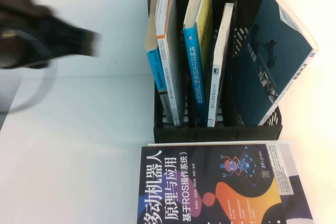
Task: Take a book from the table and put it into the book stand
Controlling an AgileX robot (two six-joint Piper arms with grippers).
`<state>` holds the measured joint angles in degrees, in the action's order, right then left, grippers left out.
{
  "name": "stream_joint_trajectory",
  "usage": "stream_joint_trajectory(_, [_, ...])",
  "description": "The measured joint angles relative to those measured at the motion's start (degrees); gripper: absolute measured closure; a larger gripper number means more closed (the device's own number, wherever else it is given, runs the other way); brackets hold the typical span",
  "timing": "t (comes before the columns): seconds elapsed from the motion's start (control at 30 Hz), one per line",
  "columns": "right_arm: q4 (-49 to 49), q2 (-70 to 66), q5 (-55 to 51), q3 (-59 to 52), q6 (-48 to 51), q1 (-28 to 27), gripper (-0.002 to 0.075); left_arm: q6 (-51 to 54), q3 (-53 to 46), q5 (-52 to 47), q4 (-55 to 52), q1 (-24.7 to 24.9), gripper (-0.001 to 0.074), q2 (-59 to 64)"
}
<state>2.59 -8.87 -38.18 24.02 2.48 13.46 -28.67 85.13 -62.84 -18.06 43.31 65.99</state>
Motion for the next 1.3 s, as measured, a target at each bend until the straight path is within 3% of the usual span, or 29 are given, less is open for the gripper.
stream_joint_trajectory(0.2, [0.03,0.0,0.0,0.0,0.0,0.0,0.0729,6.15,-20.02,21.16,16.4,-23.28,0.0738,-11.83])
stream_joint_trajectory(0.4, [0.03,0.0,0.0,0.0,0.0,0.0,0.0729,7.0,-41.43,36.44,17.35,-36.81,0.0738,-27.43])
stream_joint_trajectory(0.73, [0.12,0.0,0.0,-0.02,0.0,0.0,0.0729,7.87,-64.83,41.42,13.24,-47.89,0.0738,-51.58])
stream_joint_trajectory(1.07, [0.12,0.05,0.0,-0.02,0.0,0.0,0.0729,5.74,-86.02,57.42,19.02,-49.1,0.0738,-66.46])
stream_joint_trajectory(1.3, [0.12,0.14,-0.04,-0.12,0.0,0.0,0.0729,4.7,-86.37,45.8,19.11,-49.1,0.0738,-66.55])
